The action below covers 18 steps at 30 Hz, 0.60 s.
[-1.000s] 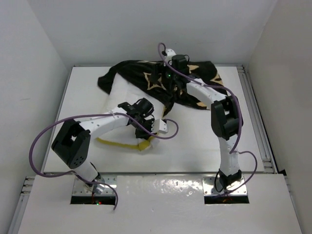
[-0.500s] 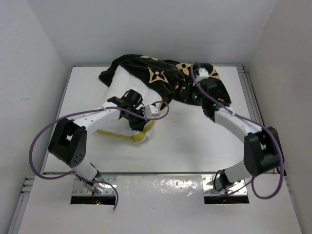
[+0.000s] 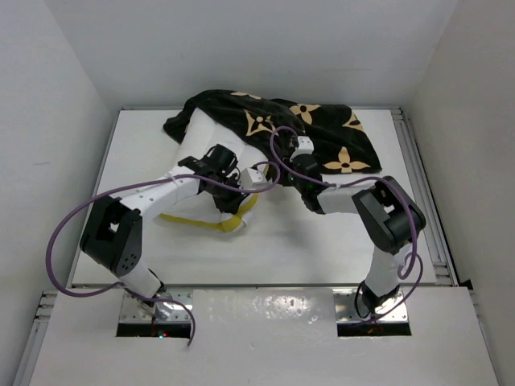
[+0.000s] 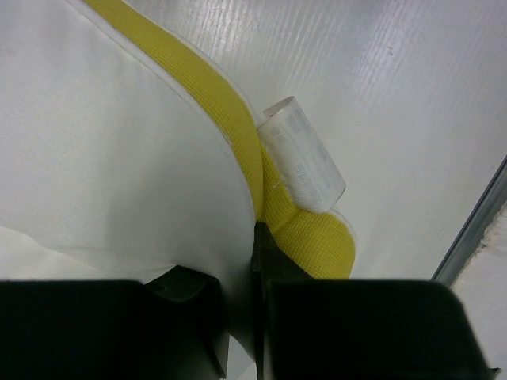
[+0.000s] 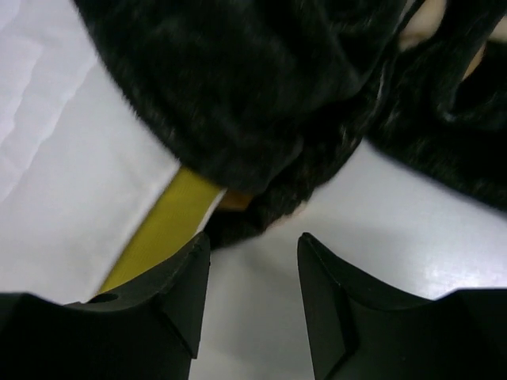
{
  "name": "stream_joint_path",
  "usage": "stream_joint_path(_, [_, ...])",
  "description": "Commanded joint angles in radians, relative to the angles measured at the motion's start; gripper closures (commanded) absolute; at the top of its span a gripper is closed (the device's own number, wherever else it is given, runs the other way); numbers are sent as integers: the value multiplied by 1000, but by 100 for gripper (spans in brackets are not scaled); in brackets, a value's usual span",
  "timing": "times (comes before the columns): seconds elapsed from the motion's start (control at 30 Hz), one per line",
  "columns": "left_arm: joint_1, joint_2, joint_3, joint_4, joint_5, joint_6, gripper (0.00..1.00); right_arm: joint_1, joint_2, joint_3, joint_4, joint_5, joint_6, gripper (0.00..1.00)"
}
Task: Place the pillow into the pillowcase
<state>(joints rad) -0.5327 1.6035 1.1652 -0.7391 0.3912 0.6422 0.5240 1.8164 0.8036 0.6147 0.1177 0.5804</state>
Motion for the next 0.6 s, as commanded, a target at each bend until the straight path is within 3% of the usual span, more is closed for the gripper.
stream_joint_path(0.0, [-16,-34,59,53,18,2,100,-5,47,97,120,115,7,53])
stream_joint_path(0.33, [-15,-4,96,38,15,16,100,-9,196,223,109,126,7,47])
stream_joint_path(0.43, [-15,-2,91,33,8,28,100,-13,245,246,183,90,-19,48])
stream_joint_path(0.53, [-15,-8,93,23,-3,51,100,-19,271,237,333,45,-50,100])
stream_joint_path(0.57, [-12,-10,91,17,-3,54,100,-19,268,212,374,42,-69,100])
